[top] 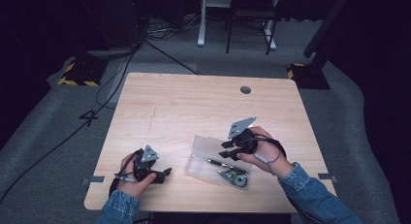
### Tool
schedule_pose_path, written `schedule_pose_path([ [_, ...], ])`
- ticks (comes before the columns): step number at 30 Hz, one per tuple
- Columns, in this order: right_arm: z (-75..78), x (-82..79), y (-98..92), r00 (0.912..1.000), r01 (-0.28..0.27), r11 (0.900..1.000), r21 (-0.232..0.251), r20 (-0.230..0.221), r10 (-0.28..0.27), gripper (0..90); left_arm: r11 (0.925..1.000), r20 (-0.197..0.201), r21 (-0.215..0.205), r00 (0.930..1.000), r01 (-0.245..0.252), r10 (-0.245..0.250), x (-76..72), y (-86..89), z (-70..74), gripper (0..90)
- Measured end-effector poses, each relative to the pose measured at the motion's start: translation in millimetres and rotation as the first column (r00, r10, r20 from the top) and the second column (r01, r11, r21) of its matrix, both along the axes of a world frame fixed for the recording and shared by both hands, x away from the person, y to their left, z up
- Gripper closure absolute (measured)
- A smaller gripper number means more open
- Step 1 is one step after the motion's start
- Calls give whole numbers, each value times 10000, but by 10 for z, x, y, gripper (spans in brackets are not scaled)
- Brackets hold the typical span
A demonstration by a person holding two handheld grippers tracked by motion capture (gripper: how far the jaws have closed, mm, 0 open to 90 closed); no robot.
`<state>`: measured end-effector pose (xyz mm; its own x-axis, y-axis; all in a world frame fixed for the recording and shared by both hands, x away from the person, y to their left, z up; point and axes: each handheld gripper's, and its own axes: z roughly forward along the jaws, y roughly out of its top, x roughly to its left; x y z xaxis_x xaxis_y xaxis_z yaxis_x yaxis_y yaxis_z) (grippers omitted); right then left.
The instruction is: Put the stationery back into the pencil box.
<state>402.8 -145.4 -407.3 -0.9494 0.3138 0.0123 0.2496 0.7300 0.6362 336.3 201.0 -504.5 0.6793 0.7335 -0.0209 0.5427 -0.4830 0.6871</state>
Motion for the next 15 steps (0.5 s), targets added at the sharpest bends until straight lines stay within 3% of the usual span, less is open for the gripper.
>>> schedule_pose_path([
  [8, 152, 187, -242, 9929, 1120, 9932, 313, 378, -1131, 543, 10000, 5, 4, 10000, -5, 5, 0, 0, 0, 148],
  [15, 148, 446, -455, 9686, 2415, 9704, 71, 596, -2415, 437, 10000, 1, -1, 10000, 2, -2, 0, 0, 0, 148],
])
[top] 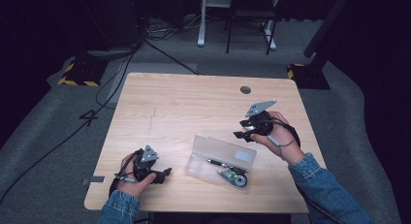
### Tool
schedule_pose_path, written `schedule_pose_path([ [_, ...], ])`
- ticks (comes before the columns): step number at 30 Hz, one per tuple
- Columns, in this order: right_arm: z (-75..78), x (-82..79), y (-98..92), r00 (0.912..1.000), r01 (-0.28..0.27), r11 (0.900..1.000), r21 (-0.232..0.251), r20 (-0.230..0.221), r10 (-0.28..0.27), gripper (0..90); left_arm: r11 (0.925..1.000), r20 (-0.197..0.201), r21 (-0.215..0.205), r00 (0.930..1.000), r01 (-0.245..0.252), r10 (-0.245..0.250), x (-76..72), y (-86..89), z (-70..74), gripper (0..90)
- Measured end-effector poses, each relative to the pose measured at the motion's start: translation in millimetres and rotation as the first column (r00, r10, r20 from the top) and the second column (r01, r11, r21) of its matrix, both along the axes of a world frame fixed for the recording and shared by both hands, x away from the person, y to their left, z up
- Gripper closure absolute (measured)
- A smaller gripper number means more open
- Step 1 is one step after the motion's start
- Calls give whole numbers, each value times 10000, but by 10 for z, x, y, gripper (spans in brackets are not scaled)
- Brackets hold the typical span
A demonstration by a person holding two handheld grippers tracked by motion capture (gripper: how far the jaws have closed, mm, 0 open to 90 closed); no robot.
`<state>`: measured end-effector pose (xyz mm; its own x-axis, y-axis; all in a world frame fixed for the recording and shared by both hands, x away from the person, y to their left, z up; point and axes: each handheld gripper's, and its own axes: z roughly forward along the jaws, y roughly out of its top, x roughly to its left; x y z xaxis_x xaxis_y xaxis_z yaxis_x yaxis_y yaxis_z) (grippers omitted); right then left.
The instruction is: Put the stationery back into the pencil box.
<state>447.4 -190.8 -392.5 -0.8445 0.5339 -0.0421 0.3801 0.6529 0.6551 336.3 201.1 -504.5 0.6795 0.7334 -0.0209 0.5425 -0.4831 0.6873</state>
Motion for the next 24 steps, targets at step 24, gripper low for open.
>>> schedule_pose_path([
  [24, -537, 718, -346, 9600, 2254, 9541, -1972, -1219, -2520, 509, 10000, 5, -1, 10000, -4, 4, 1, 1, 0, 148],
])
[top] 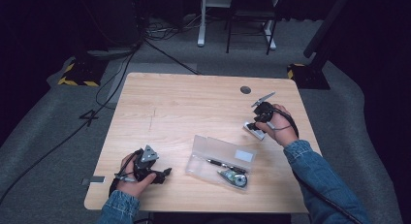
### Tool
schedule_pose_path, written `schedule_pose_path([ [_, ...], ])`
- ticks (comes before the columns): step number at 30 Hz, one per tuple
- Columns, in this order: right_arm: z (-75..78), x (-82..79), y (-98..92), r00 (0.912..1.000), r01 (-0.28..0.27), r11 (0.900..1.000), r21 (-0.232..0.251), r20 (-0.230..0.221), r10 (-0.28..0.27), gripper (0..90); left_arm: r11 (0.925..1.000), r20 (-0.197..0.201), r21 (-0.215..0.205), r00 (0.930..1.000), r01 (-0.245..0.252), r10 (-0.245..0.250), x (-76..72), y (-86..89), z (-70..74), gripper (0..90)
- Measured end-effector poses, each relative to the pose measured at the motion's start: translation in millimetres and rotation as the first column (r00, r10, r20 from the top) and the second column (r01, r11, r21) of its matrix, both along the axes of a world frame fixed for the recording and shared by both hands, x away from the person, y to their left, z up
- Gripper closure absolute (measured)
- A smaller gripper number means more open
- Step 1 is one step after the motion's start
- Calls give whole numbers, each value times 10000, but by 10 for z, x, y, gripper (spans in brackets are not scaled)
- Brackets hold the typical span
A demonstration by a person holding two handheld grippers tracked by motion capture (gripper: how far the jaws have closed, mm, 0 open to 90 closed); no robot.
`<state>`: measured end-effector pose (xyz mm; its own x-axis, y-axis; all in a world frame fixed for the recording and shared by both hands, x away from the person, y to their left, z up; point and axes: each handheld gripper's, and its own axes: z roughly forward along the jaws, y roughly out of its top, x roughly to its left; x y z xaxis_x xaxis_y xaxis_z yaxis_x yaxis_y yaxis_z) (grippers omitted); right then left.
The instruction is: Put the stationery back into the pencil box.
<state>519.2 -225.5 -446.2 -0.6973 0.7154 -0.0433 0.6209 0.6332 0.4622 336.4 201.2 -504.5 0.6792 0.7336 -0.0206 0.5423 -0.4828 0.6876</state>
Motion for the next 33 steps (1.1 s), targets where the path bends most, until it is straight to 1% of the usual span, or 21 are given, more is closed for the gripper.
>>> schedule_pose_path([
  [5, -89, 37, -39, 9991, 148, 9996, -236, -406, -157, 530, 10000, 4, 1, 10000, -2, 2, 0, 0, 0, 148],
  [10, -115, 26, -45, 9970, 176, 9989, -423, -748, -208, 551, 10000, 2, 0, 10000, 0, 0, 0, 0, 0, 148],
  [12, -129, 15, -37, 9951, 132, 9985, -524, -967, -182, 568, 10000, 0, -4, 10000, -3, 3, 0, 0, 0, 148],
  [13, -135, 11, -37, 9933, 109, 9982, -591, -1146, -176, 571, 10000, 5, 1, 10000, -3, 3, 0, 0, 0, 148],
  [16, -169, 2, -37, 9878, 94, 9956, -936, -1539, -238, 580, 10000, 2, 0, 10000, 0, 0, 0, 0, 0, 148],
  [17, -178, -1, -41, 9854, 28, 9947, -1031, -1692, -203, 594, 10000, -1, 0, 10000, -1, 1, 0, 0, 0, 148],
  [19, -169, 0, -46, 9835, 37, 9935, -1134, -1793, -241, 636, 10000, 4, 5, 10000, -2, 2, 0, 0, 0, 148],
  [24, -164, 5, -42, 9823, -38, 9931, -1173, -1864, -183, 703, 10000, -2, 0, 10000, 0, 0, 0, 0, 0, 148],
  [27, -159, -2, -25, 9829, -60, 9915, -1300, -1831, -181, 708, 10000, 2, -1, 10000, -4, 4, 0, 0, 0, 148],
  [33, -161, -6, -30, 9862, -78, 9915, -1296, -1650, -138, 711, 10000, -1, -1, 10000, -3, 3, 0, 0, 0, 148],
])
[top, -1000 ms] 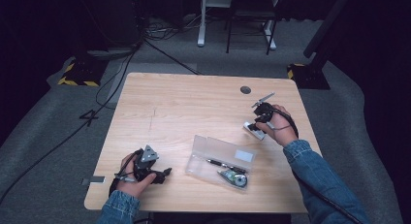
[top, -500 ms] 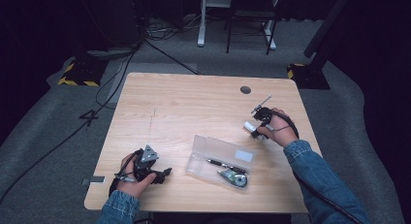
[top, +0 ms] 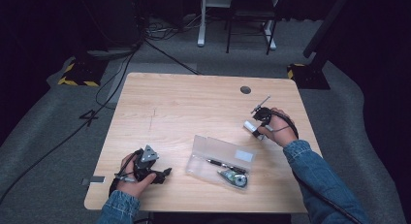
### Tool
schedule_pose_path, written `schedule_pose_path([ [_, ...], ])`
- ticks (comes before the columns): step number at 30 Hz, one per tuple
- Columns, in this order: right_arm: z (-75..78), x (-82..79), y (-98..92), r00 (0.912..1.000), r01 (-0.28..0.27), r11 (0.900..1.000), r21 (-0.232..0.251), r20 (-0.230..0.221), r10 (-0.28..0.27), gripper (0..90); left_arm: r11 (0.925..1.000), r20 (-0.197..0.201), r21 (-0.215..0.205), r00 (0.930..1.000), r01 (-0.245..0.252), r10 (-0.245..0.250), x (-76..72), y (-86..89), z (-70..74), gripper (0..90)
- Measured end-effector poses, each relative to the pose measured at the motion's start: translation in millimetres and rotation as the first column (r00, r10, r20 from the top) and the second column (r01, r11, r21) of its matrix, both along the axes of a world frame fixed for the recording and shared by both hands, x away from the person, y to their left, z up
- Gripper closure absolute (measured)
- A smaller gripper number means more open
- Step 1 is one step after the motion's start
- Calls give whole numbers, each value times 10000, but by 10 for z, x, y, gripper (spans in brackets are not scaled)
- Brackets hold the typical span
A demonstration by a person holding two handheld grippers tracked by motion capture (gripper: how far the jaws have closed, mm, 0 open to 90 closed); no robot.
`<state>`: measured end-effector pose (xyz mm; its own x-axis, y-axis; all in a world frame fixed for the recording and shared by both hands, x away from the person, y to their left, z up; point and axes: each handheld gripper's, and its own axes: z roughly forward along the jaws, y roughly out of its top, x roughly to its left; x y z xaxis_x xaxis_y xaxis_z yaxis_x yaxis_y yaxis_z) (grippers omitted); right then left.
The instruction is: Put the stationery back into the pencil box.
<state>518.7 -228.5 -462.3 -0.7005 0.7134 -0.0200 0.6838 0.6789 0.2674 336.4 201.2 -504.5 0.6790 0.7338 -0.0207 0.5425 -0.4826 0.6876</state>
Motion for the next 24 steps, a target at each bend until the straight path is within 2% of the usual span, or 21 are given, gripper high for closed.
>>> schedule_pose_path([
  [5, 36, -10, 2, 9998, -57, 9999, 162, 179, 54, 712, 10000, -1, 3, 10000, 5, -5, 0, 0, 0, 148],
  [18, 293, -126, 92, 9964, -472, 9975, 525, 722, 433, 712, 10000, 1, 3, 10000, 3, -3, 0, 0, 0, 148],
  [24, 479, -259, 164, 9905, -882, 9912, 991, 1143, 767, 712, 10000, 1, 1, 10000, 2, -2, 0, 0, 0, 148],
])
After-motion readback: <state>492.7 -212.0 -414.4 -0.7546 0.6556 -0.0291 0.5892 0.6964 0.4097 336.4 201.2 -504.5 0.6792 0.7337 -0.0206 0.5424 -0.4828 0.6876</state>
